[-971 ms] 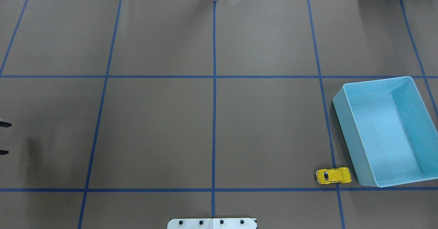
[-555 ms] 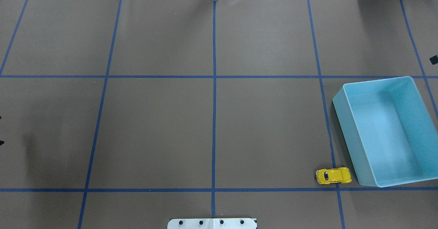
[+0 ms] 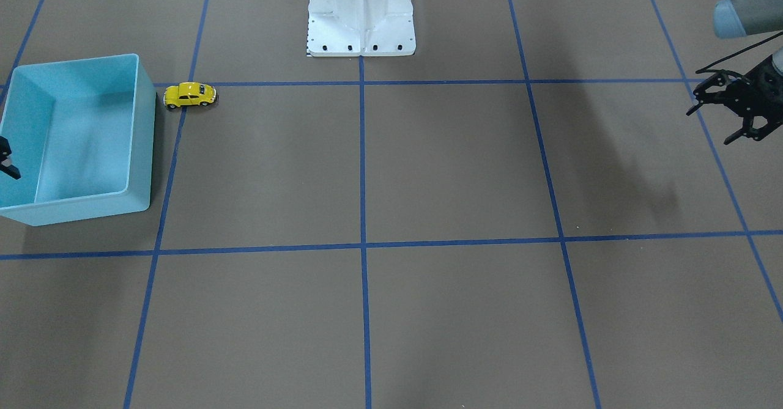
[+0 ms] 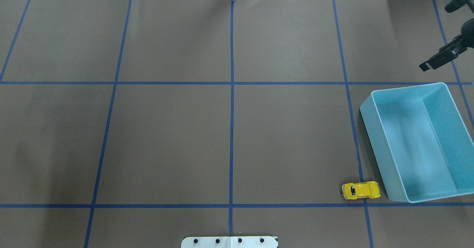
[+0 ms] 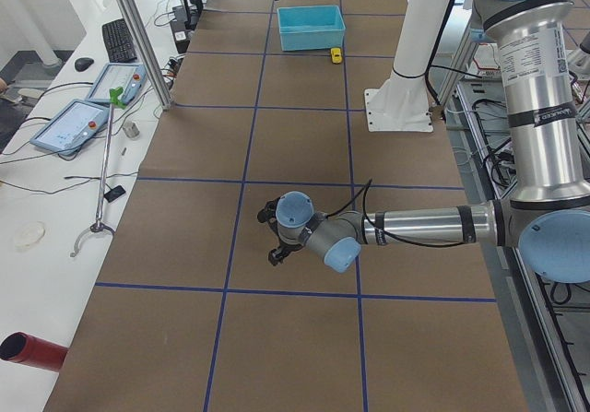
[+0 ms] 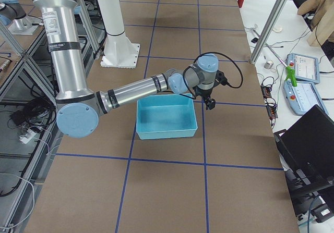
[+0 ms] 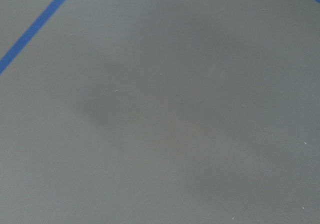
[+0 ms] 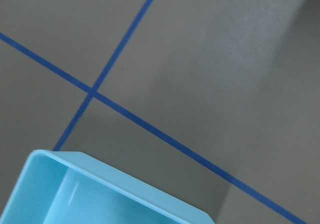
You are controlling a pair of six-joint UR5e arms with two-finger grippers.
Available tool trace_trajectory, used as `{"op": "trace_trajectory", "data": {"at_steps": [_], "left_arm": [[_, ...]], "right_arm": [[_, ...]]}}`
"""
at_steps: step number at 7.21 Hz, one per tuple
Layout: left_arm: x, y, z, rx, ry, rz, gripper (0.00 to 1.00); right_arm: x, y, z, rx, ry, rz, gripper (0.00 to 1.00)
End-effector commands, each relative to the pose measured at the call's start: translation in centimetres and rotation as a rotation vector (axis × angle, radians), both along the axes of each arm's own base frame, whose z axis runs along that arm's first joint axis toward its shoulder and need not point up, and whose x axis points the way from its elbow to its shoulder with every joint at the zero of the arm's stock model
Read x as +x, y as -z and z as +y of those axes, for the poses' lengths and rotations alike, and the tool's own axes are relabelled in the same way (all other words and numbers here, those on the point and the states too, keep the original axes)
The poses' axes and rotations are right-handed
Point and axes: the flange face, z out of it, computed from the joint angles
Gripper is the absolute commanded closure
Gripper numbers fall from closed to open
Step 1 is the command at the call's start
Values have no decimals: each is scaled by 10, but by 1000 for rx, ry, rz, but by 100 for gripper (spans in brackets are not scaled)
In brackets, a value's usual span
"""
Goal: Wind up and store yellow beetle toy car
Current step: 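Move the right arm toward the car beside the bin while the left arm withdraws, then lower the right gripper down onto the yellow car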
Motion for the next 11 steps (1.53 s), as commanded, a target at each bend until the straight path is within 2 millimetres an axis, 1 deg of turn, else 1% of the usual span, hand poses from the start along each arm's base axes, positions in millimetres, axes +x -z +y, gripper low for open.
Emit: {"op": "trace_trajectory", "data": {"at_steps": [1,2,3,4,5,6,7,8,9,10,11], "left_arm": [[-24,15,-7,-145,78,5,0],[-28,25,-20,-188,93,-2,0],[-37,29,-28,-235,118,-13,0],[-39,29,-28,-274,126,-24,0],[-45,36,-27,-309,140,-34,0],[-56,50,-25,-354,164,-43,0],[-67,66,-29,-400,193,-53,0],[-76,84,-34,-440,213,-64,0],[-79,94,-33,-449,221,-67,0],[-83,93,-30,-449,229,-74,0],[-93,83,-19,-447,249,-121,0]], "right_arm": [[-65,36,19,124,122,21,0],[-111,55,34,168,195,18,0],[-140,72,50,217,267,-4,0],[-157,81,65,330,377,-12,0],[-187,84,84,378,472,-22,0],[-209,91,103,397,524,-36,0],[-219,104,120,468,560,-28,0],[-231,104,131,528,603,-5,0],[-232,101,148,567,646,1,0],[-226,95,157,593,682,0,0],[-227,84,164,617,720,16,0]]}}
